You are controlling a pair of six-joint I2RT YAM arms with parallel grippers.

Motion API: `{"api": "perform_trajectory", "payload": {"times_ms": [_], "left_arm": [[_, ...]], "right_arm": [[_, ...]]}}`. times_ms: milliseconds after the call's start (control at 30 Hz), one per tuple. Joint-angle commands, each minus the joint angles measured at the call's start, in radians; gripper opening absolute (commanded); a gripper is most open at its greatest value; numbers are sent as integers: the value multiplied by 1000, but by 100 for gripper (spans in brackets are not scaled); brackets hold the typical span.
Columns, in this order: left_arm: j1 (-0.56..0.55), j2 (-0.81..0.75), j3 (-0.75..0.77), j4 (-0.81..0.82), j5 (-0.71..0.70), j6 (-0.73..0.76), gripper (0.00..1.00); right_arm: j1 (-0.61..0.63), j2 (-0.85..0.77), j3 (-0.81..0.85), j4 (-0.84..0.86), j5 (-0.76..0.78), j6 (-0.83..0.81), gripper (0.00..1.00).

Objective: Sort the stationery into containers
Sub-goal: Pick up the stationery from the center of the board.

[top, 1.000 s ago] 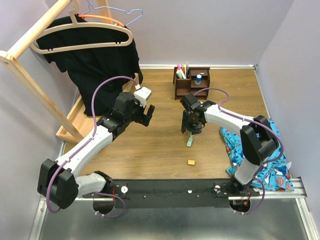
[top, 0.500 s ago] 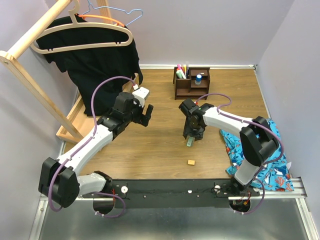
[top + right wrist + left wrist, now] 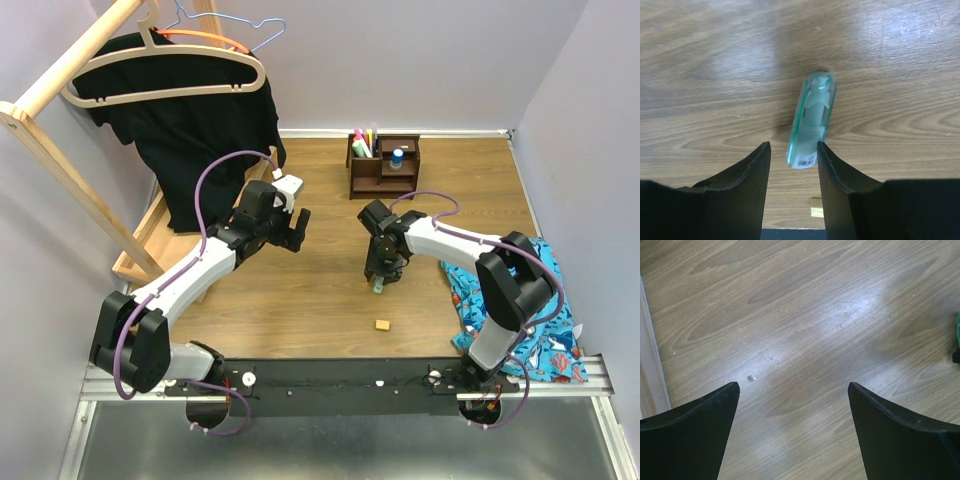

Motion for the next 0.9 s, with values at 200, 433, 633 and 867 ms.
{"api": "perform_trajectory", "payload": {"times_ms": [200, 433, 633, 867], "left_arm": [[17, -27, 18, -4, -4, 9, 99], [18, -19, 21, -1, 8, -1, 99], [20, -22, 13, -2, 5, -1, 99], [20, -2, 28, 14, 13, -3, 99]], "right_arm": [[-10, 44, 22, -42, 12, -1, 49], [-10, 50, 6, -25, 1, -6, 39], [-8, 39, 23, -43, 26, -19, 26], [-13, -13, -38, 140, 17, -185, 5]]}}
